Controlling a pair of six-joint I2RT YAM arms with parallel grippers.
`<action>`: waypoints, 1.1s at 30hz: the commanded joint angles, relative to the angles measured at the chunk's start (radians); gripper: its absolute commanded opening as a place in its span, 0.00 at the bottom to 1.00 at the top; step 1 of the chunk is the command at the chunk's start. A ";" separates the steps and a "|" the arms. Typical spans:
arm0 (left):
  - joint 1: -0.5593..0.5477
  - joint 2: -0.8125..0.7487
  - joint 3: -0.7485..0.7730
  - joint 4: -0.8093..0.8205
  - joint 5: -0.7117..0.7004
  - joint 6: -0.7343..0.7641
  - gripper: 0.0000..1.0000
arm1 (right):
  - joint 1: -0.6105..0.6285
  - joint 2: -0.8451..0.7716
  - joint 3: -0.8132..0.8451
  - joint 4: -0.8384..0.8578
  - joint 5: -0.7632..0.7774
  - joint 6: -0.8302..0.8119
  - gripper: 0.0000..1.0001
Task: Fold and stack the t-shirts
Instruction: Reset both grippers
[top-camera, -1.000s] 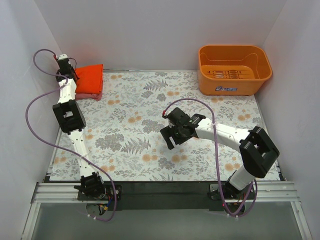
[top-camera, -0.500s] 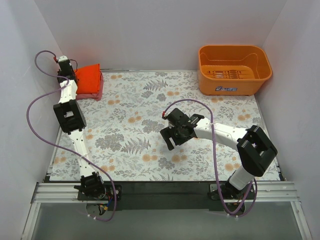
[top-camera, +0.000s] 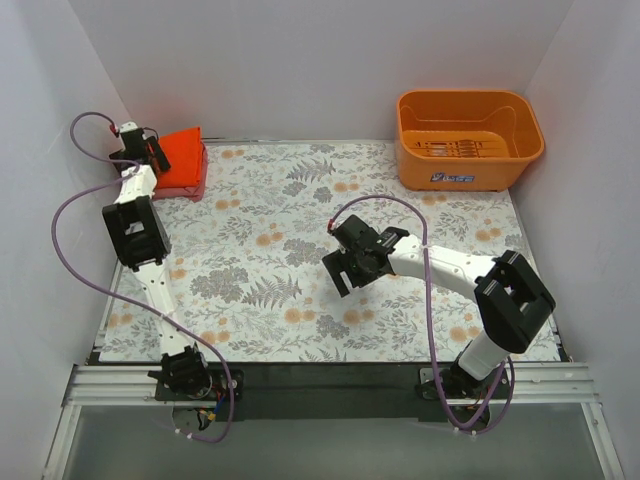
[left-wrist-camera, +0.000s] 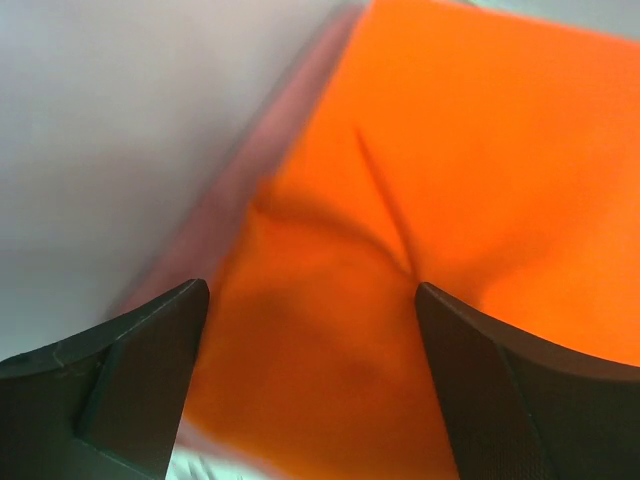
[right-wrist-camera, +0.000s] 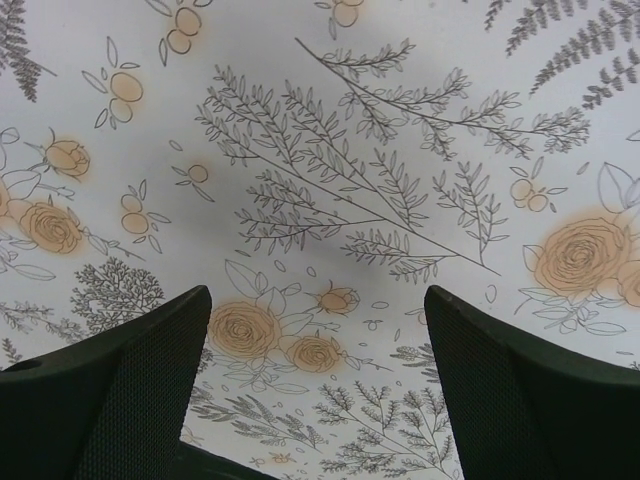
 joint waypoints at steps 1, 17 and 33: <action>-0.057 -0.260 -0.095 0.054 0.048 -0.061 0.84 | -0.037 -0.054 0.054 -0.019 0.098 0.019 0.94; -0.437 -1.061 -0.726 -0.149 0.137 -0.357 0.89 | -0.406 -0.560 -0.013 -0.062 0.298 -0.024 0.99; -0.488 -1.848 -0.899 -0.656 -0.216 -0.491 0.91 | -0.412 -1.157 -0.185 0.019 0.542 -0.202 0.98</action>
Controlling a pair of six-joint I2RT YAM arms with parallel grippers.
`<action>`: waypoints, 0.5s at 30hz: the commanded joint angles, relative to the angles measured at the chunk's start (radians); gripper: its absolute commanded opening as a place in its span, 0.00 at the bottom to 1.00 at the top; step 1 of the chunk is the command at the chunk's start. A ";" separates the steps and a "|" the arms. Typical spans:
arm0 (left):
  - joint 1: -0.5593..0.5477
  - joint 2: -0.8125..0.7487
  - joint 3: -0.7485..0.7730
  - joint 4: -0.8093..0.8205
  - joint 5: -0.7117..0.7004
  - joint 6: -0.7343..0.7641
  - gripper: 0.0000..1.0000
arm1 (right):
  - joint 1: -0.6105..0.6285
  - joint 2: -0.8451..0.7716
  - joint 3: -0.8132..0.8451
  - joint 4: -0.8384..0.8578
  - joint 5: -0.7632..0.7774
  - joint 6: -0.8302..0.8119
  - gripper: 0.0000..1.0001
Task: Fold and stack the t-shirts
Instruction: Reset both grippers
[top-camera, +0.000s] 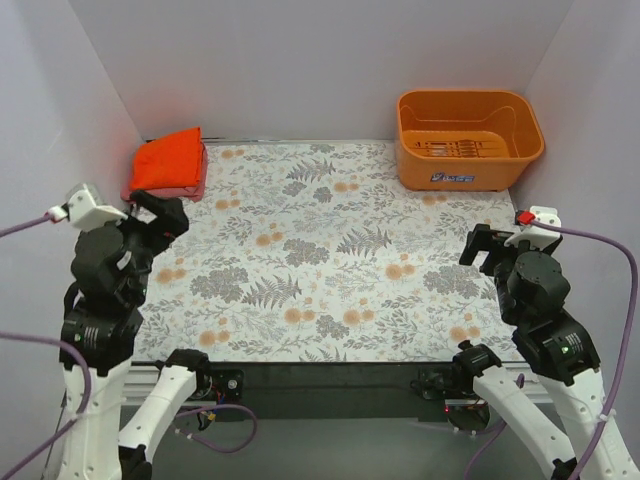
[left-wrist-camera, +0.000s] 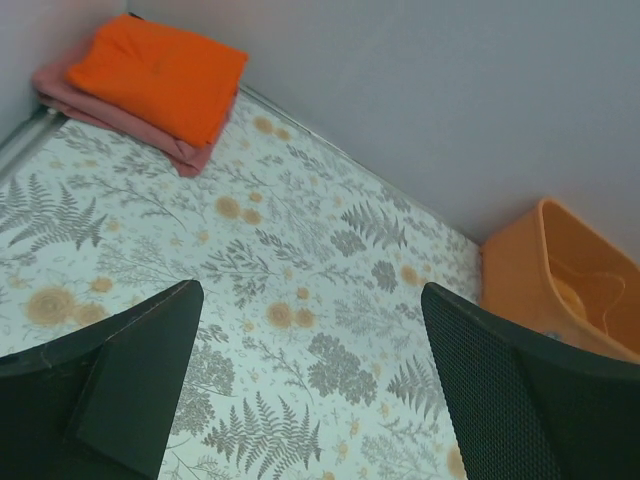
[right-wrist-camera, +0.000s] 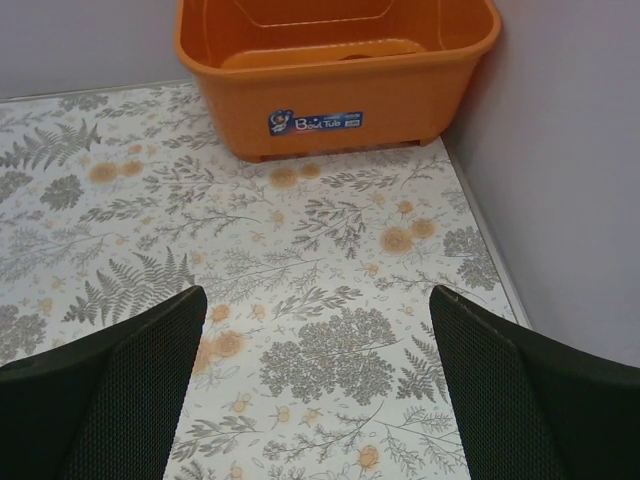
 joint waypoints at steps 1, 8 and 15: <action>-0.008 -0.038 -0.024 -0.123 -0.191 -0.053 0.91 | -0.004 -0.054 -0.064 0.064 0.069 -0.045 0.98; -0.011 -0.050 -0.158 -0.071 -0.216 -0.088 0.98 | -0.002 -0.153 -0.126 0.095 0.088 -0.023 0.98; -0.011 -0.061 -0.228 0.019 -0.132 -0.097 0.98 | -0.002 -0.166 -0.143 0.103 0.069 -0.021 0.99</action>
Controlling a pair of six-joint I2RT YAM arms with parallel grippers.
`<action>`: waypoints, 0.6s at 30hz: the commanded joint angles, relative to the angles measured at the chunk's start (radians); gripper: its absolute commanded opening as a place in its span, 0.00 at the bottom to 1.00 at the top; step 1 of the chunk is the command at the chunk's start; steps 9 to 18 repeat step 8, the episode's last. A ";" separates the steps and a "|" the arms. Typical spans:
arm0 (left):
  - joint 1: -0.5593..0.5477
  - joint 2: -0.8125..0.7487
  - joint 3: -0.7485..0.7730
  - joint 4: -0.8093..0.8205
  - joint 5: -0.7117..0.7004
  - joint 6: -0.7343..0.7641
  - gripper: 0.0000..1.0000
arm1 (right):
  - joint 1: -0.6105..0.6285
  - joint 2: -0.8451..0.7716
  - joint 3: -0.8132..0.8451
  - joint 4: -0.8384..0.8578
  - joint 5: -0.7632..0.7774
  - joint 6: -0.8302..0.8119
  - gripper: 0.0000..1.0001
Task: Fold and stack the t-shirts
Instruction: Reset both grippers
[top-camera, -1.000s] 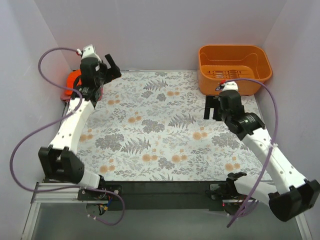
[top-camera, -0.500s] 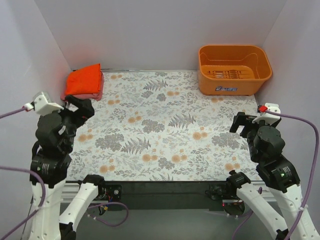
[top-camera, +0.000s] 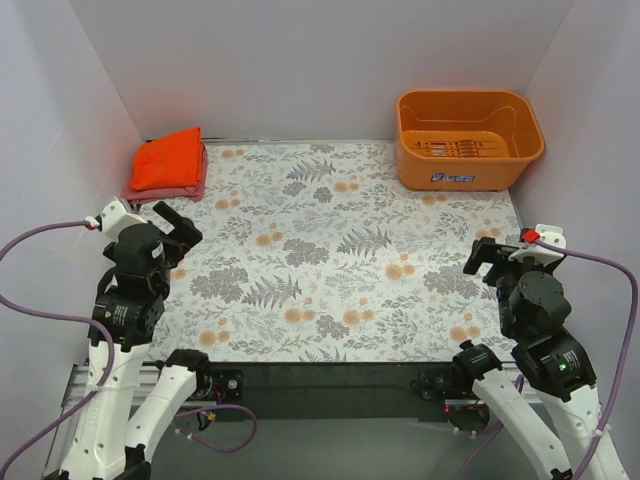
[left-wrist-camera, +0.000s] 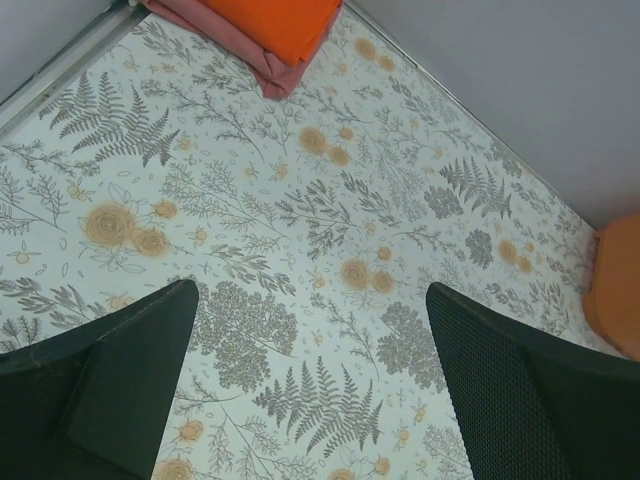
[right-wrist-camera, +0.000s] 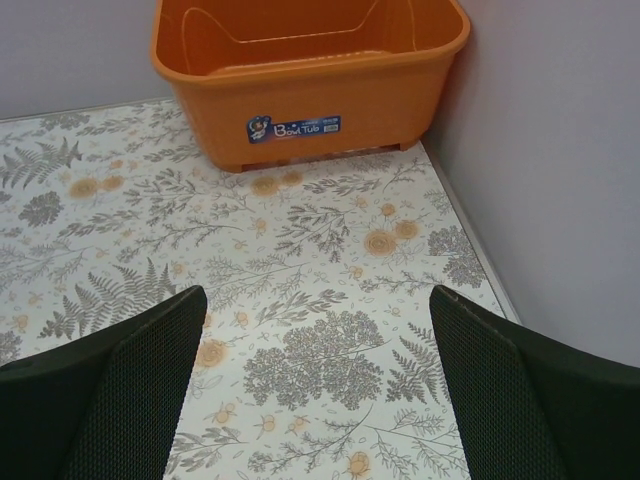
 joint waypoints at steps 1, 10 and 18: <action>-0.004 -0.026 -0.023 0.061 0.021 -0.014 0.98 | -0.001 -0.012 -0.015 0.059 0.015 0.008 0.98; -0.004 -0.026 -0.080 0.089 0.041 -0.026 0.98 | -0.001 -0.014 -0.034 0.084 -0.016 0.008 0.98; -0.004 -0.026 -0.080 0.089 0.041 -0.026 0.98 | -0.001 -0.014 -0.034 0.084 -0.016 0.008 0.98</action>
